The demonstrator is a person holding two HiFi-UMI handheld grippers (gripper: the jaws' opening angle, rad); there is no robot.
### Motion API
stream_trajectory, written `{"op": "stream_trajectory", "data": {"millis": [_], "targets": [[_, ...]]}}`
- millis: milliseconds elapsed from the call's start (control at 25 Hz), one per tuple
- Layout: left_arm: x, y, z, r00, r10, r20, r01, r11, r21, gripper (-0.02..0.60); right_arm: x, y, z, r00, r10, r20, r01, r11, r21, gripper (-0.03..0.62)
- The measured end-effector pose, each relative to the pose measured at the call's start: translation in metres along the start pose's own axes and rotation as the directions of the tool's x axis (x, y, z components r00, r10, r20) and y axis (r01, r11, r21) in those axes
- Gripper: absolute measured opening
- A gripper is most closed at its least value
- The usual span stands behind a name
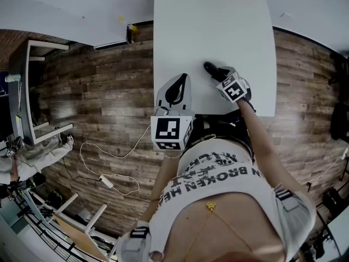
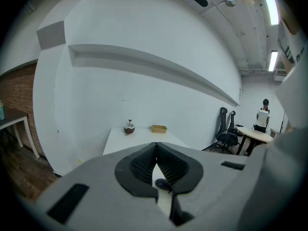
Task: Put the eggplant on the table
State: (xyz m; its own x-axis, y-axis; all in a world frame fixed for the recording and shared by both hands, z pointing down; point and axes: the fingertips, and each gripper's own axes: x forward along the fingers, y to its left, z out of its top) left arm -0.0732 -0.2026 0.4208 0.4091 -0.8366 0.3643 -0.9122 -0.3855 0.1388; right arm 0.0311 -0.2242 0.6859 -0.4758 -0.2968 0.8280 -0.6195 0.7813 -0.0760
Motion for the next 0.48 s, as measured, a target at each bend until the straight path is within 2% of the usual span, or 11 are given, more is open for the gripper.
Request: {"op": "stream_trajectory", "data": {"millis": [480], "targets": [[-0.0038,0.0011,0.0004,1.000,0.004,0.001,-0.004,1.000,-0.002,0.006,0.0012,-0.0003,0.0024,1.000,-0.007,0.001,0.007,1.000,0.000,0.195]]}}
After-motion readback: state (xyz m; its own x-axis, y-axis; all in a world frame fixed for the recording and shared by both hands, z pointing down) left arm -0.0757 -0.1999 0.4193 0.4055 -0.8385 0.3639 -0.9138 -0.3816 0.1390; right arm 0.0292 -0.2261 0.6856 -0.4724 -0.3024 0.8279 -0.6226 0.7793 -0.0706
